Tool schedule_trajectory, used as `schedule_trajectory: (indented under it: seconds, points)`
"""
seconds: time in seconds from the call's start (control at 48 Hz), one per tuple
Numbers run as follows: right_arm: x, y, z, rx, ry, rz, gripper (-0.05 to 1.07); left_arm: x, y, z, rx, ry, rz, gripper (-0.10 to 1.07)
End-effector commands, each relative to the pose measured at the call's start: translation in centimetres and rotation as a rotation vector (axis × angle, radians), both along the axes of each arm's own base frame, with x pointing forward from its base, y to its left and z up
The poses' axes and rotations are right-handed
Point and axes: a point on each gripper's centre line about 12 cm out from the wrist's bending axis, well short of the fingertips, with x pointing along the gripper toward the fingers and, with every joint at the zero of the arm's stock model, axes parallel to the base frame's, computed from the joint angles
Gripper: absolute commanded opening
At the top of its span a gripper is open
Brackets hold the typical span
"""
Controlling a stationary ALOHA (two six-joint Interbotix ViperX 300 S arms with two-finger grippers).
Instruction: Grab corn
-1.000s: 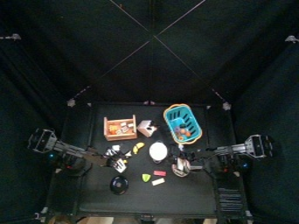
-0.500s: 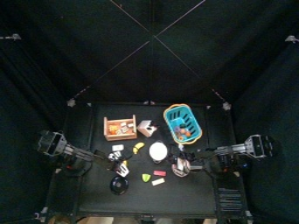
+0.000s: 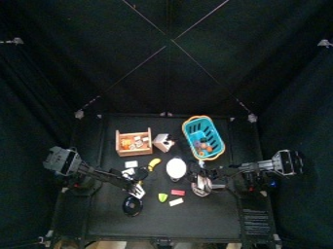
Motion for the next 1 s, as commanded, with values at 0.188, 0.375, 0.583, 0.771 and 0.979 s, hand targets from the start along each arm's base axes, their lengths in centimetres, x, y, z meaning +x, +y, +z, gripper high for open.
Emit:
schedule_trajectory:
  seconds: [0.188,0.375,0.583,0.771,0.979]
  points:
    - [0.5,-0.1,1.0,0.001,-0.035,-0.002,0.68,0.3,0.4,0.1,0.005,-0.006,0.008,1.01]
    - [0.5,0.0,1.0,0.003,-0.035,-0.001,0.68,0.6,0.6,-0.5,0.020,0.006,0.002,1.00]
    - [0.6,0.0,1.0,0.002,-0.035,0.000,0.68,0.6,0.9,-0.3,0.046,-0.005,-0.021,1.00]
    - [0.6,0.0,1.0,0.003,-0.035,-0.001,0.68,0.7,1.2,-0.6,0.061,0.007,-0.026,1.00]
    - [0.6,-0.1,1.0,0.003,-0.035,-0.003,0.68,0.4,1.3,-0.2,0.064,0.010,-0.024,0.99]
